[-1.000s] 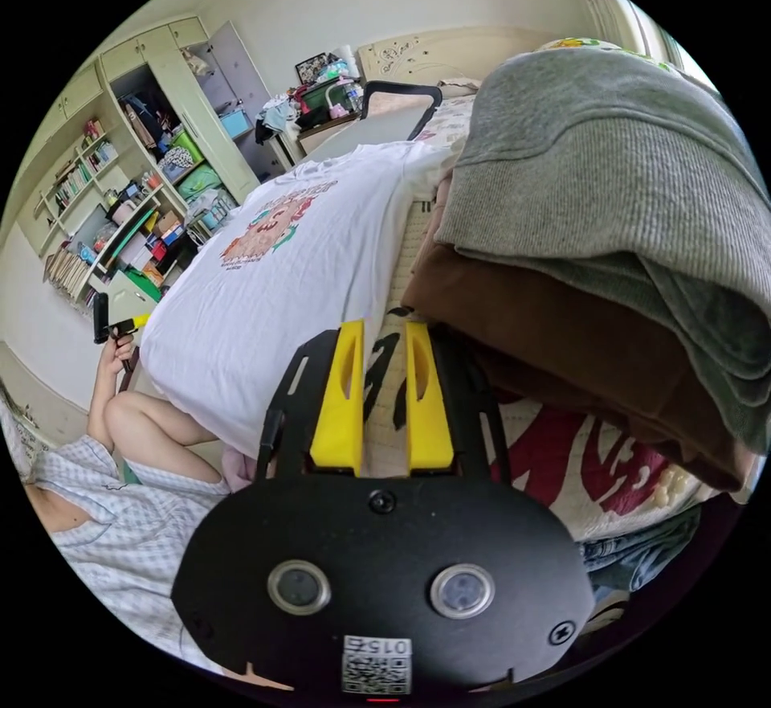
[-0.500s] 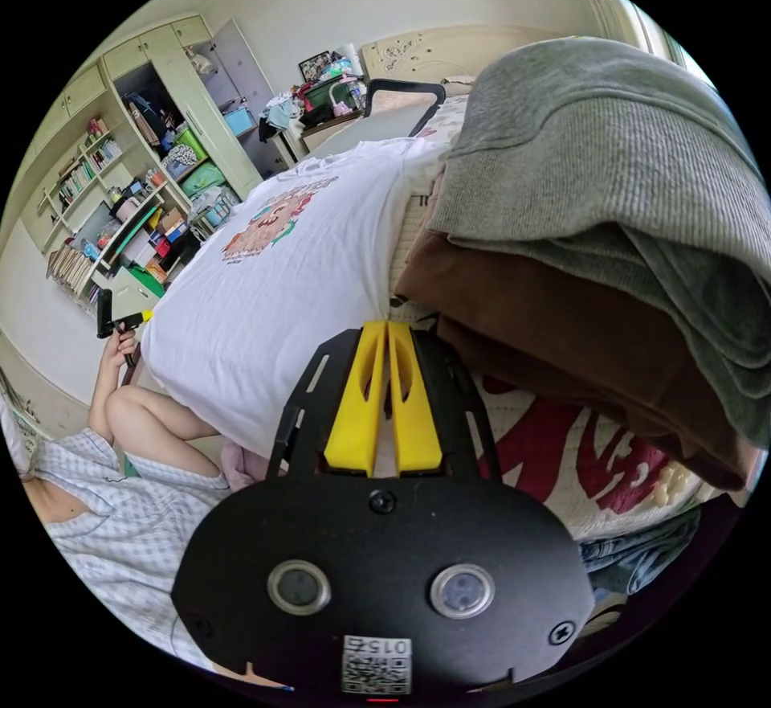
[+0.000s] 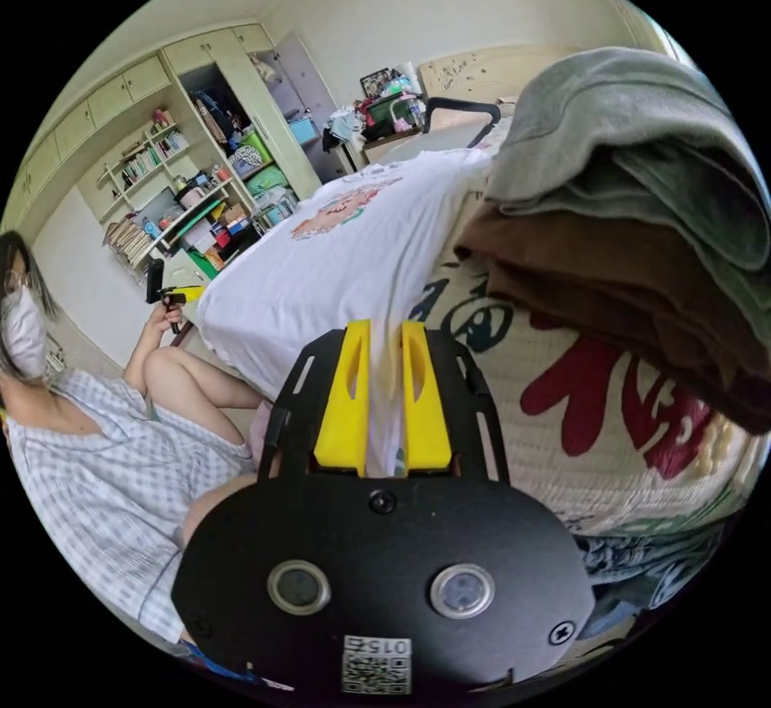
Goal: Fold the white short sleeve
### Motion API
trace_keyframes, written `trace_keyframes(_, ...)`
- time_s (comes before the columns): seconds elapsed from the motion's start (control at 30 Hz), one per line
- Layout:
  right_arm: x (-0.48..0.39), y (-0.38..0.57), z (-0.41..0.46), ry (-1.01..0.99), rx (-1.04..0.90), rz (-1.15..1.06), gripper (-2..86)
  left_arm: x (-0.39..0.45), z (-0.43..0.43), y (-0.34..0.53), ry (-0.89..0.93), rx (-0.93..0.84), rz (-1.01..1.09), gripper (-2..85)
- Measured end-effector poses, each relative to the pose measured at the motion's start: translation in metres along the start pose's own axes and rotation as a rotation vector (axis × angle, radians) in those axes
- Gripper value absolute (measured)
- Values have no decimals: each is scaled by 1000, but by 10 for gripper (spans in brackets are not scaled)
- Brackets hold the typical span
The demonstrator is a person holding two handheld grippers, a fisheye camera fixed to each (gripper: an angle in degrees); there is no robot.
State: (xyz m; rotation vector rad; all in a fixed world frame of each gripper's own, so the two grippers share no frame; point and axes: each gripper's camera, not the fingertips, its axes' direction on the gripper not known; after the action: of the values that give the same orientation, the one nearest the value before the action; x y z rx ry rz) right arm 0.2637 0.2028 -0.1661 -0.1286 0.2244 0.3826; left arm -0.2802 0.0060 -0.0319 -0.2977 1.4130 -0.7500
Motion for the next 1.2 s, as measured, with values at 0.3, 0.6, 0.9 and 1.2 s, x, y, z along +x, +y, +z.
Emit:
trace_keyframes(0.3, 5, 20, -4, -26, -39, 22, 6, -2, 28, -7, -17, -95, 4, 3)
trace_keyframes(0.6, -12, 9, -7, 42, -151, -11, 20, -17, 35, -22, -5, -215, -6, 4)
trace_keyframes(0.9, -105, -98, -3, 323, -120, -346, 46, 18, 33, -163, -126, 202, 176, 13)
trace_keyframes(1.2, -68, -256, 123, 647, -164, -75, 77, -18, 285, -400, 294, 134, -40, 66)
